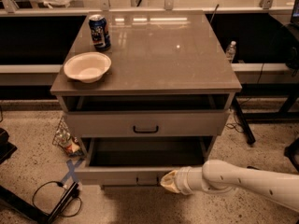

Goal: Close middle drawer

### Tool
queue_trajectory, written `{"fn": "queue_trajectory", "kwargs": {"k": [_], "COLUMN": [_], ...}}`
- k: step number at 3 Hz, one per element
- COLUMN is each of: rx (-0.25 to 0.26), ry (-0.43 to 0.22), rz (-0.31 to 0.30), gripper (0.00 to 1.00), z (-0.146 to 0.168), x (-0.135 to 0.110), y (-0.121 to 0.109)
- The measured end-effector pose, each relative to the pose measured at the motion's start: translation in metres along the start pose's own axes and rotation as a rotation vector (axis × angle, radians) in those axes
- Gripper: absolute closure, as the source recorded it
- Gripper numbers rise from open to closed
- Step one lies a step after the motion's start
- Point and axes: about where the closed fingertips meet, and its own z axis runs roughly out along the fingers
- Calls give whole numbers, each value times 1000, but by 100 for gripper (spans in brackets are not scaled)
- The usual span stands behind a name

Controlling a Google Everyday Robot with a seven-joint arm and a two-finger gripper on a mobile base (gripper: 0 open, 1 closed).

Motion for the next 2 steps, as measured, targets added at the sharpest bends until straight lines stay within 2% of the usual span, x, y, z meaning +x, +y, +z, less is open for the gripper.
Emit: {"fn": "queue_trajectory", "kwargs": {"k": [1,2], "rx": [0,5], "ry": [0,-1], "rz": [0,-12], "gripper": [100,100], "z": [0,3], "x": [0,-7], "y": [0,-23]}}
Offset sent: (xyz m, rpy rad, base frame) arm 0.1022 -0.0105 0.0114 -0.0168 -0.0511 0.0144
